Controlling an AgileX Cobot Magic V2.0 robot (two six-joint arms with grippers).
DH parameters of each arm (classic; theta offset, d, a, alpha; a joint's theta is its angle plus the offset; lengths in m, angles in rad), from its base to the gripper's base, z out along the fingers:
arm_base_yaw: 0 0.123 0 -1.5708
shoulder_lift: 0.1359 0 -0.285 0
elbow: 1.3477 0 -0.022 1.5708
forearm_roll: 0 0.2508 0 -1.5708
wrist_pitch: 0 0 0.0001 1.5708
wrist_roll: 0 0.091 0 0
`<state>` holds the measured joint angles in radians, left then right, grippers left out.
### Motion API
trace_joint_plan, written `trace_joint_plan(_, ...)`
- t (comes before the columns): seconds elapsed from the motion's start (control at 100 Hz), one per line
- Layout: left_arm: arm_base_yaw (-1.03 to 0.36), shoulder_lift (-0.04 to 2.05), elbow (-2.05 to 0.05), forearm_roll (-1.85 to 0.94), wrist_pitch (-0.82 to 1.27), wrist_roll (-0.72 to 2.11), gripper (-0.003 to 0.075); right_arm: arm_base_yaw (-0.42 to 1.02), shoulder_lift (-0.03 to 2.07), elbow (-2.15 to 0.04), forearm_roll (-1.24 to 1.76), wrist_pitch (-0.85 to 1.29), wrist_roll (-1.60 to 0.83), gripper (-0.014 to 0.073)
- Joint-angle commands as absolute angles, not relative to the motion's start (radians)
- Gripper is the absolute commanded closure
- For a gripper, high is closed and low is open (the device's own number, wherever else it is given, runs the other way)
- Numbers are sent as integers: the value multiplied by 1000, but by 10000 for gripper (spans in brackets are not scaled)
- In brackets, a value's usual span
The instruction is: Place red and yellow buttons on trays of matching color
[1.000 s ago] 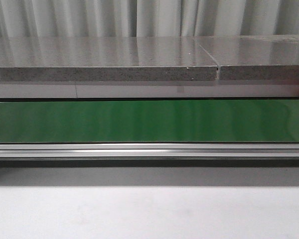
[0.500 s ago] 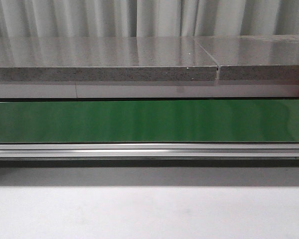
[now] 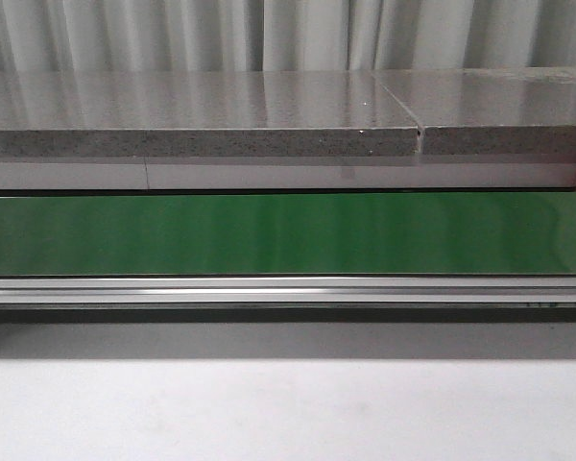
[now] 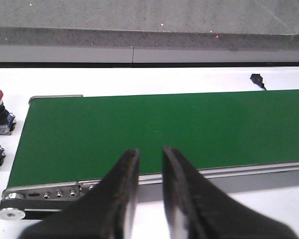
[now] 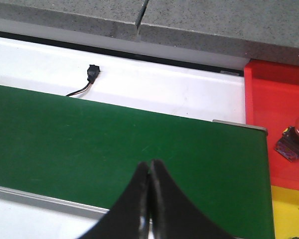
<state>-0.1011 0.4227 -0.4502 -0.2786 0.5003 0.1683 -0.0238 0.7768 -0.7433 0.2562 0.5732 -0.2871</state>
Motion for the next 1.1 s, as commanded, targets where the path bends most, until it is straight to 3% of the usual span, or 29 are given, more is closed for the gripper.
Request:
trace_joint_plan(0.0, -109, 428, -477, -295, 446, 171, 374, -20, 773, -770, 258, 515, -300, 660)
trace_joint_plan(0.14, -109, 428, -476, -295, 436, 171, 72, -20, 773, -770, 258, 515, -300, 660)
trace_joint_plan(0.21, -109, 430, -476, -295, 426, 171, 12, -20, 773, -770, 258, 515, -300, 660)
trace_joint_plan(0.43, -107, 432, -480, -295, 423, 166, 62, -20, 773, -770, 258, 515, -300, 660)
trace_joint_plan(0.58, -61, 480, -534, -270, 415, -6, 62, -20, 773, -770, 258, 515, -300, 660)
trace_joint_plan(0.79, 111, 659, -633, -203, 415, -208, 62, -20, 773, -770, 258, 515, -300, 660)
trace_joint_plan(1.09, 389, 987, -730, -254, 438, -225, 65, -20, 773, -770, 258, 515, -300, 660)
